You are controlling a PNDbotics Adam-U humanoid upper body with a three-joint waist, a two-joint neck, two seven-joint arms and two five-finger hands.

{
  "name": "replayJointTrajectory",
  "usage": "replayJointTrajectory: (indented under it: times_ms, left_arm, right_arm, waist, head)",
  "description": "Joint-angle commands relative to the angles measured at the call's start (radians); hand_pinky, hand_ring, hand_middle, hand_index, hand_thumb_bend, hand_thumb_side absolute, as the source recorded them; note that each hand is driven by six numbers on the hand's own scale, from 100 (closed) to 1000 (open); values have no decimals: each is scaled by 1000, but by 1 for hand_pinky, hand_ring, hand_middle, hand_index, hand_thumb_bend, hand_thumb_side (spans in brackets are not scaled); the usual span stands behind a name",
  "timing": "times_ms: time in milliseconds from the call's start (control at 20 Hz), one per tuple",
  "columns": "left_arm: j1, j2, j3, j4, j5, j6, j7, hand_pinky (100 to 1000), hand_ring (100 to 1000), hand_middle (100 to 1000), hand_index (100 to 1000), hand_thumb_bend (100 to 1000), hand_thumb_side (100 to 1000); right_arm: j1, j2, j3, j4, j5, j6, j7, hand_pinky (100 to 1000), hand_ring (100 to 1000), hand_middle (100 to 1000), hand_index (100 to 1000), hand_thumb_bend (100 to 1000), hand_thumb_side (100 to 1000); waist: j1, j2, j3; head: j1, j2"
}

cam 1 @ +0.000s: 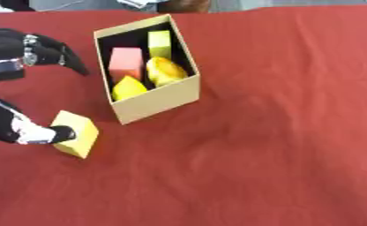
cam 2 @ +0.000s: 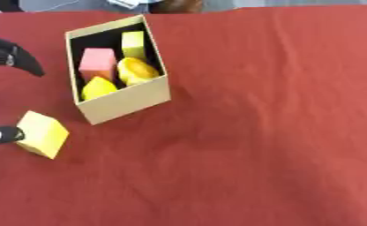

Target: Pick up objects on the table and place them in the box.

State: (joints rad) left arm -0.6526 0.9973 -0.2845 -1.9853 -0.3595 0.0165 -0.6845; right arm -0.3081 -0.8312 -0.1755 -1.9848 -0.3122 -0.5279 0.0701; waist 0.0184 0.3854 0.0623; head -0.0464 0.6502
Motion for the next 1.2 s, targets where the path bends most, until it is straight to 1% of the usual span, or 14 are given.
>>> replayJointTrajectory:
  times_ms: [50, 350, 500, 600, 800, 1000, 1200]
  left_arm:
    - [2, 48, 22, -15, -6, -4, -22, 854, 852, 792, 870, 520, 566]
    - [12, 46, -11, -8, -31, 20, -73, 866, 875, 820, 889, 553, 569]
    - [10, 39, -31, 18, -54, 31, -91, 877, 888, 837, 898, 576, 552]
    - [6, 27, -44, 45, -73, 34, -87, 872, 886, 833, 896, 571, 549]
    - [-5, 3, -70, 100, -111, 26, -78, 859, 883, 833, 893, 586, 531]
    - [-14, -18, -91, 156, -149, 14, -82, 867, 893, 842, 897, 598, 518]
    - [-30, -43, -103, 215, -191, 3, -75, 867, 898, 850, 902, 581, 504]
  right_arm:
    - [-6, -26, -14, -15, -5, -2, 1, 964, 1000, 605, 876, 100, 651]
    - [-6, -23, -13, -15, -7, -1, 7, 965, 1000, 604, 876, 100, 652]
    - [-6, -21, -12, -15, -7, 1, 10, 967, 1000, 603, 875, 100, 653]
    - [-6, -19, -11, -15, -8, 2, 13, 968, 1000, 603, 875, 100, 653]
    - [-5, -15, -11, -15, -8, 4, 17, 969, 1000, 602, 874, 100, 654]
    - [-4, -12, -11, -15, -10, 6, 20, 971, 1000, 601, 874, 100, 655]
    - [-2, -8, -11, -15, -10, 8, 24, 972, 1000, 600, 874, 100, 656]
  waist:
    - [-1, -19, 1]
    - [-3, -18, -1]
    - [-4, -17, -3]
    - [-4, -17, -4]
    - [-5, -16, -7]
    - [-5, -15, -8]
    - [-7, -15, -10]
  head:
    - [0, -4]
    - [6, -5]
    - [8, -5]
    - [9, -5]
    - [10, -5]
    - [12, -6]
    - [15, -9]
